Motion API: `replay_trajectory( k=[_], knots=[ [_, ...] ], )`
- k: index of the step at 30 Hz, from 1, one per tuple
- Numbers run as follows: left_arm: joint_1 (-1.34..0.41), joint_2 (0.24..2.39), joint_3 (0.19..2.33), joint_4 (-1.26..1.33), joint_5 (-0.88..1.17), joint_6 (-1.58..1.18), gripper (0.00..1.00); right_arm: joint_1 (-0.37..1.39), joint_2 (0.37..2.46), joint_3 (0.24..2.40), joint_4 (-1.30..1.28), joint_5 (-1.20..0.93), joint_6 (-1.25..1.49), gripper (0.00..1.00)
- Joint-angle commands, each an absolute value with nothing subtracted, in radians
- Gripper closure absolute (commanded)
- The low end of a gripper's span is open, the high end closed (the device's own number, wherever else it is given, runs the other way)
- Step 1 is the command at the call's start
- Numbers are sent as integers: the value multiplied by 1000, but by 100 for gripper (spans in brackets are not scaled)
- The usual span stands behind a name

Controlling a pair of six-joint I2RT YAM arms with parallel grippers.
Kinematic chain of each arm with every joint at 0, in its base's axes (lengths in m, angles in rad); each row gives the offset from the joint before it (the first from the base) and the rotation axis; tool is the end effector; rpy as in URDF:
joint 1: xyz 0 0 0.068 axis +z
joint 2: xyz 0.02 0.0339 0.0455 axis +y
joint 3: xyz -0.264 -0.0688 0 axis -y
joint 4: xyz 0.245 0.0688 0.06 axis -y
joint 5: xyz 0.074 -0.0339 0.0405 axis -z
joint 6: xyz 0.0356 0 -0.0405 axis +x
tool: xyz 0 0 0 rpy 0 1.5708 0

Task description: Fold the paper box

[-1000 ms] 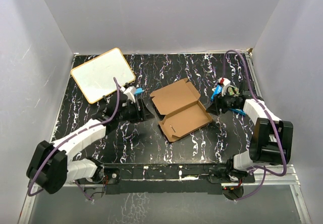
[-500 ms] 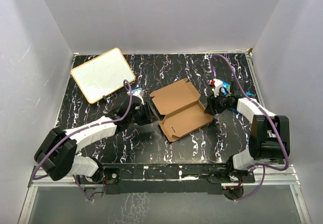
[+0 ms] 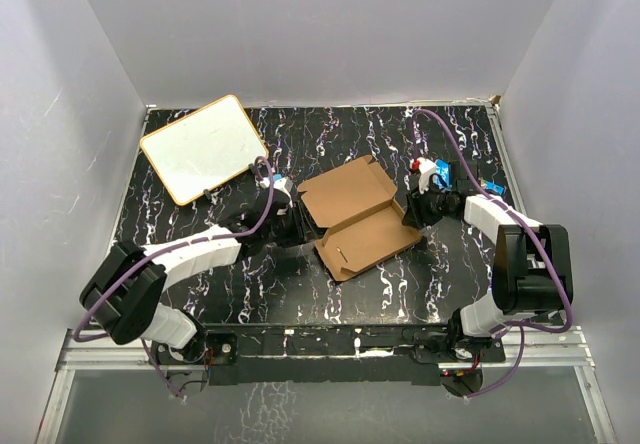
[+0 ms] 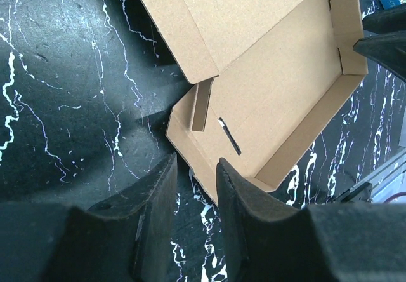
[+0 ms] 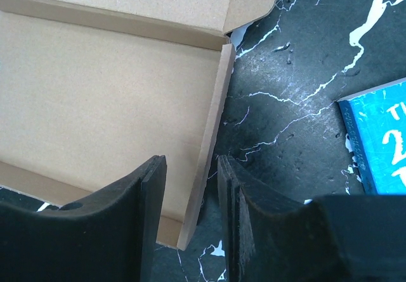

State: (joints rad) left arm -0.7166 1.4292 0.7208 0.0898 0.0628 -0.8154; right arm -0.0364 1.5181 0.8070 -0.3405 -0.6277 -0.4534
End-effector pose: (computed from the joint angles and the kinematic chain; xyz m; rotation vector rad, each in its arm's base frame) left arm 0.2225 -0.1968 0.1975 -0.0779 2.3445 -0.8916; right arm 0.2825 0.0106 0.1734 -0.7077 2.3331 0.6085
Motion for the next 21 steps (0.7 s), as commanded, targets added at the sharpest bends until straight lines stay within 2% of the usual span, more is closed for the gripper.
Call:
replay_trajectory(
  k=[1,8,14,21],
  knots=[
    [-721,1373,729,98,38,-797,70,-35,1514,807,-294,-636,-445,57],
    [-720,1278,675,158,22,-775,67,-35,1516,809,-306,-650,-455,58],
    [-705,1257,615,270,55,-803,56,-35,1513,813,-319,-659,-465,58],
    [-695,1261,637,230,61,-785,55,-37,1513,818,-329,-667,-474,58]
  ],
)
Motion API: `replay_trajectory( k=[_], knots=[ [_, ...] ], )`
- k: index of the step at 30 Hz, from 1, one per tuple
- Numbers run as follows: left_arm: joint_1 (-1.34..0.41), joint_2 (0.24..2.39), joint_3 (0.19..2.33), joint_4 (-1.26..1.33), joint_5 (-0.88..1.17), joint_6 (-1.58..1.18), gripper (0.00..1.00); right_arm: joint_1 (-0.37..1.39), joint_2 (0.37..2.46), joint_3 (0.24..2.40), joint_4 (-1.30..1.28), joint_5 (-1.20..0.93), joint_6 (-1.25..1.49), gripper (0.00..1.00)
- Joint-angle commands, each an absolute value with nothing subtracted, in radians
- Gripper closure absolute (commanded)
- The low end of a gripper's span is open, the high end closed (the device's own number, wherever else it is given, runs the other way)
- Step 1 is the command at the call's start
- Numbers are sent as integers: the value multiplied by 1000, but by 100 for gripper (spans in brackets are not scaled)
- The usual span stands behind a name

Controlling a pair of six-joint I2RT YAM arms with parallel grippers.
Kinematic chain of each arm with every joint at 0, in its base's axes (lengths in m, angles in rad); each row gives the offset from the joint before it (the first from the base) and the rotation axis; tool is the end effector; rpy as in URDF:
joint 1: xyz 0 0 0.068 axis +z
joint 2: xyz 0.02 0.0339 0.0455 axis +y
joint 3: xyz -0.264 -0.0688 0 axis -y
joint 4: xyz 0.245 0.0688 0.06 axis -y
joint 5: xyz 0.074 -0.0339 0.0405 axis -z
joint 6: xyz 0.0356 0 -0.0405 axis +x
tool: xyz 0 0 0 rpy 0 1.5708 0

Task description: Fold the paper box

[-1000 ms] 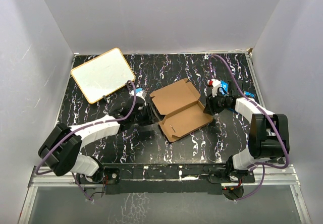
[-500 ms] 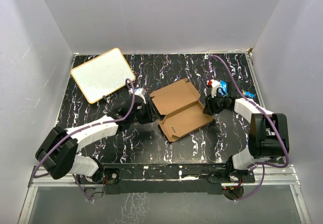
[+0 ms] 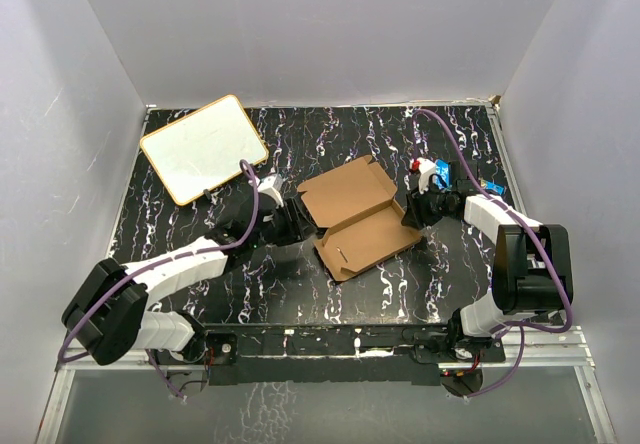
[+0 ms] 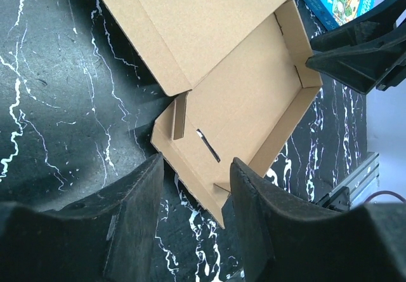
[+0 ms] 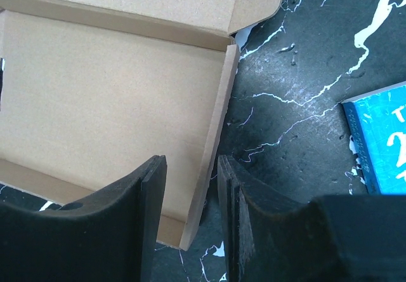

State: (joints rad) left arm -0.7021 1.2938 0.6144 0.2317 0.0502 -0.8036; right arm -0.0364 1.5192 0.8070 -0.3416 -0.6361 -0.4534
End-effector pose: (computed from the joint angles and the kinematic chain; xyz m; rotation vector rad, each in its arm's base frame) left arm 0.2087 -0.1789 0.2127 -0.0757 2.1659 -0.9718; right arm 0.2824 0.0109 0.1732 -0.7090 2.3306 0.6196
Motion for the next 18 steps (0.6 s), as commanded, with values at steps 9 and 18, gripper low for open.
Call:
replay_trajectory(
  k=[9,18],
  knots=[
    [-696,1319,721,149,87,-750,55,-39,1507,821,-370,-693,-510,58],
    [-696,1322,747,98,80,-739,55,-47,1503,831,-448,-771,-588,57]
  ],
)
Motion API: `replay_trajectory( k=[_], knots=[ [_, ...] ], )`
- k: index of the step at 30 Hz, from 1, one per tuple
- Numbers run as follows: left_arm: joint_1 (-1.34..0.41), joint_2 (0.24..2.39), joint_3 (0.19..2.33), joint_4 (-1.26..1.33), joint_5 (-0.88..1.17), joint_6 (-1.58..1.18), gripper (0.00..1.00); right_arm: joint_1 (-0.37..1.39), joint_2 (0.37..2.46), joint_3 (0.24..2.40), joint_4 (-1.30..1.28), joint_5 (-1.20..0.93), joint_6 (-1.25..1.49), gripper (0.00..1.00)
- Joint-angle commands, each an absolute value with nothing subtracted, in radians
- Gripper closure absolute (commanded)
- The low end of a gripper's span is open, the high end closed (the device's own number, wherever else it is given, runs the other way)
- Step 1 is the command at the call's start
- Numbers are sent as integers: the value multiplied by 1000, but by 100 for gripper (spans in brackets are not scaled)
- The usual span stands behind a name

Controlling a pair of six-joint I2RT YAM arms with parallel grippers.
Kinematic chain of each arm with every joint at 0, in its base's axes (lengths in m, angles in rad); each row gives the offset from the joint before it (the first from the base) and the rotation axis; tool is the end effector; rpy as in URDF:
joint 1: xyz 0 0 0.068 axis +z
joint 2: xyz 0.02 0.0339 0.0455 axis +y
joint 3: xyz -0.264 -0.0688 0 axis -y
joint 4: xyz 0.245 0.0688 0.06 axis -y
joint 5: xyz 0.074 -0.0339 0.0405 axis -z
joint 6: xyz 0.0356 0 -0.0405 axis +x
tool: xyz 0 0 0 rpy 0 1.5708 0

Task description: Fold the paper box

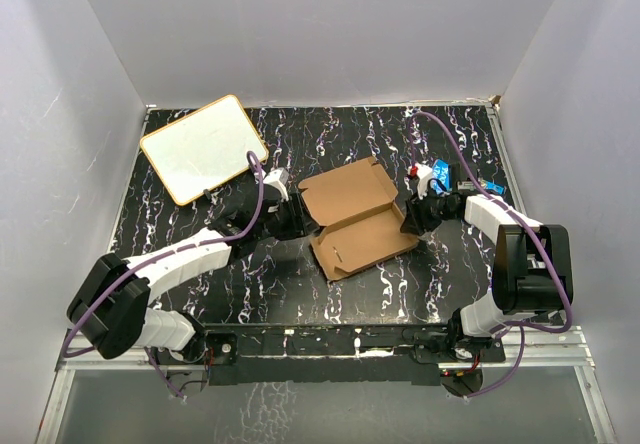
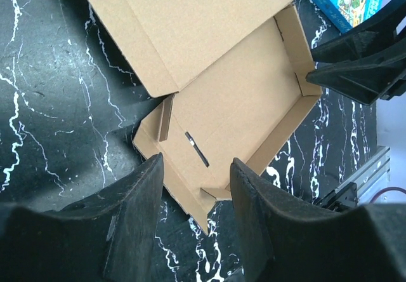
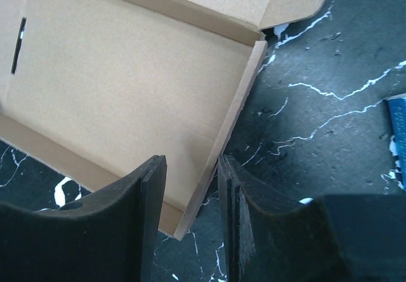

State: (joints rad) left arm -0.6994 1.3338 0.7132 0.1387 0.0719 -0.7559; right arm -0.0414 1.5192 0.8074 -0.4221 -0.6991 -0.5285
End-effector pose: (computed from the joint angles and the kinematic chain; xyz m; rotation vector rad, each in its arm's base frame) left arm 0.2197 -0.1882 0.2257 -0.0142 2.1979 -0.9439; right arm 0.2746 0.0116 0.1708 -0.7825 2.3276 0.7035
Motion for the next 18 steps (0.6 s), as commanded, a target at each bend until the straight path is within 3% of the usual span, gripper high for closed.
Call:
replay_trajectory(
  k=[1,18],
  knots=[
    [-696,1322,748,96,80,-739,55,-48,1503,833,-459,-782,-600,57],
    [-701,1316,805,47,79,-726,55,-73,1490,875,-633,-932,-784,47]
  ],
)
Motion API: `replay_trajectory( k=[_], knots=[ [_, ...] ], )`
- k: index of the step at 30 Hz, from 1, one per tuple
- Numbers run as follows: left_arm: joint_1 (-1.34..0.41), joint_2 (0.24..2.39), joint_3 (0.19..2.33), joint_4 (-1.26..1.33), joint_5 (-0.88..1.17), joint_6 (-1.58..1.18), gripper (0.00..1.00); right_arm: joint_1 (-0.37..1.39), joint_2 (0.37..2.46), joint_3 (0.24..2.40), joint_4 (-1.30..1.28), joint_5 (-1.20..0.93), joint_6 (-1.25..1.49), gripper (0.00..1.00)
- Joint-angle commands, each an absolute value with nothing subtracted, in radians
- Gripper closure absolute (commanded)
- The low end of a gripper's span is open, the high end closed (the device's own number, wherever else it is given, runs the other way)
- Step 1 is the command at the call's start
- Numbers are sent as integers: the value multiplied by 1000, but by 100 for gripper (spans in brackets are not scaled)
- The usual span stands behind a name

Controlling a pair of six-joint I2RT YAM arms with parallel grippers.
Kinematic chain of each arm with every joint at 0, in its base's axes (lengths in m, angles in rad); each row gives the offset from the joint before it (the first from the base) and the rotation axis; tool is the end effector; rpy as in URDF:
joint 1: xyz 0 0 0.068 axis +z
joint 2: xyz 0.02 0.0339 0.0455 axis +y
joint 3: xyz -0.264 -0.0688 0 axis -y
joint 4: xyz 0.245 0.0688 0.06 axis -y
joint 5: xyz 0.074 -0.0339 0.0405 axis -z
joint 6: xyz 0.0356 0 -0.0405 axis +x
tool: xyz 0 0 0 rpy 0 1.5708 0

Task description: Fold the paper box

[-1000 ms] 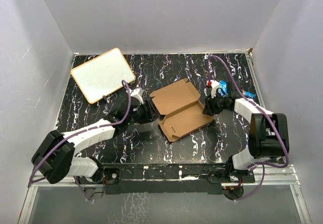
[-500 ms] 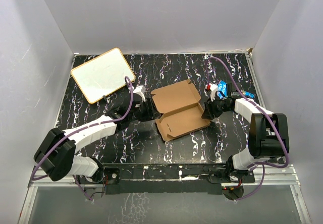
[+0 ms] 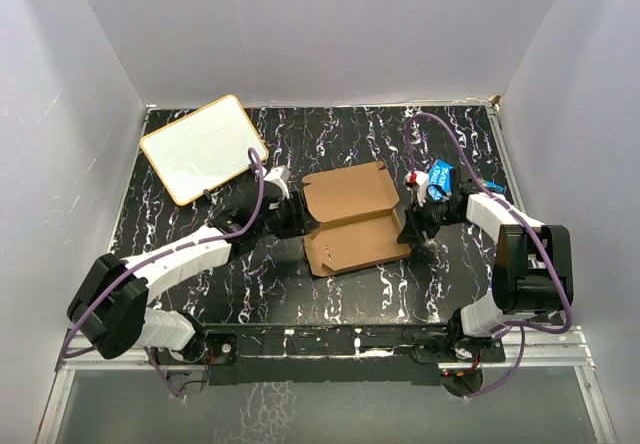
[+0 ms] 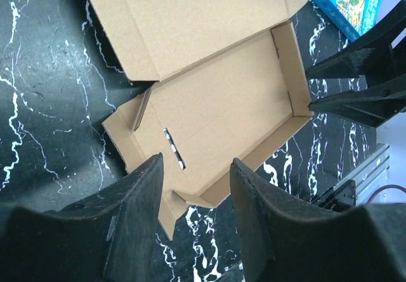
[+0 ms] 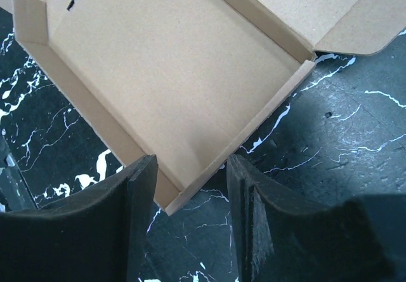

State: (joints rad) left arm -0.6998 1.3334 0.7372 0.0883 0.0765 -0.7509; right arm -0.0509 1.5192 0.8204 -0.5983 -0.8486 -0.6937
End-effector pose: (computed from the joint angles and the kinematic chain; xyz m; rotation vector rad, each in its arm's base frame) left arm 0.2201 -0.1889 0.2289 -0.0068 2.2244 -0.9309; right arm 0.2599 0.0135 0.1716 -0.9149 2.2673 0.9046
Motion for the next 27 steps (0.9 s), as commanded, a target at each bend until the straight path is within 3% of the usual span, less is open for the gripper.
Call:
replay_trajectory(
  k=[1,11,15,18,21,27],
  knots=[
    [-703,1323,820,24,71,-717,55,-80,1486,878,-645,-942,-798,47],
    [-738,1470,971,-164,-25,-611,62,-157,1420,866,-615,-956,-783,48],
    [-738,1512,1023,-221,-77,-557,73,-184,1416,853,-545,-884,-713,52],
    [-738,1533,1048,-256,-124,-518,87,-195,1416,836,-496,-820,-671,60],
    [-736,1559,1063,-279,-152,-488,96,-195,1431,830,-483,-776,-663,70],
    [-736,1622,1073,-258,-133,-458,100,-193,1471,833,-495,-761,-671,78]
  ],
)
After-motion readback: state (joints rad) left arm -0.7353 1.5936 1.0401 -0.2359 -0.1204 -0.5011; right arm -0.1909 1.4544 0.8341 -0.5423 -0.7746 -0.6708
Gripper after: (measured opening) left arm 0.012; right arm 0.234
